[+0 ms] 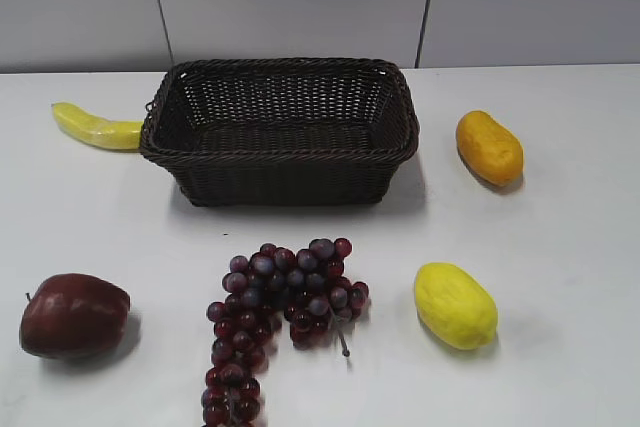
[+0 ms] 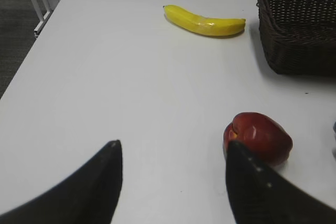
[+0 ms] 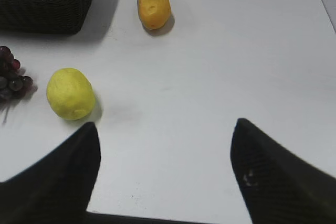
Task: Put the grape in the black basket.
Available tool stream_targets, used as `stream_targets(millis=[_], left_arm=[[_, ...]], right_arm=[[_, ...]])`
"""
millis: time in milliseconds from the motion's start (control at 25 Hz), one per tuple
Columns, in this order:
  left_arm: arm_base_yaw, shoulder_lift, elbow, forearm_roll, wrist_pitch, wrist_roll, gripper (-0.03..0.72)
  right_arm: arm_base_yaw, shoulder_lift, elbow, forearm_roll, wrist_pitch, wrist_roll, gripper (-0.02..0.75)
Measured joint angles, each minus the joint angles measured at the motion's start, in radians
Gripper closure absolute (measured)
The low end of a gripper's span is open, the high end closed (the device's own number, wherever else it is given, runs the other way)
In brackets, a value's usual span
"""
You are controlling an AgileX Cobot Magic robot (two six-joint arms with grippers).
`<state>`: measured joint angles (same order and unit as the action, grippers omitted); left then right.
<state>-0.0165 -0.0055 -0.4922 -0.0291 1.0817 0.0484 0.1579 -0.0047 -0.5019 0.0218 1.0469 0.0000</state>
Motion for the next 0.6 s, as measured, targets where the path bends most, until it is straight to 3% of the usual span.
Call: stream_targets(millis=[600], left_arm=[[0.0,0.0,0.0,0.0,0.0,0.0,0.104]], right_arm=[[0.0,0.0,0.0,0.0,0.0,0.0,0.153]])
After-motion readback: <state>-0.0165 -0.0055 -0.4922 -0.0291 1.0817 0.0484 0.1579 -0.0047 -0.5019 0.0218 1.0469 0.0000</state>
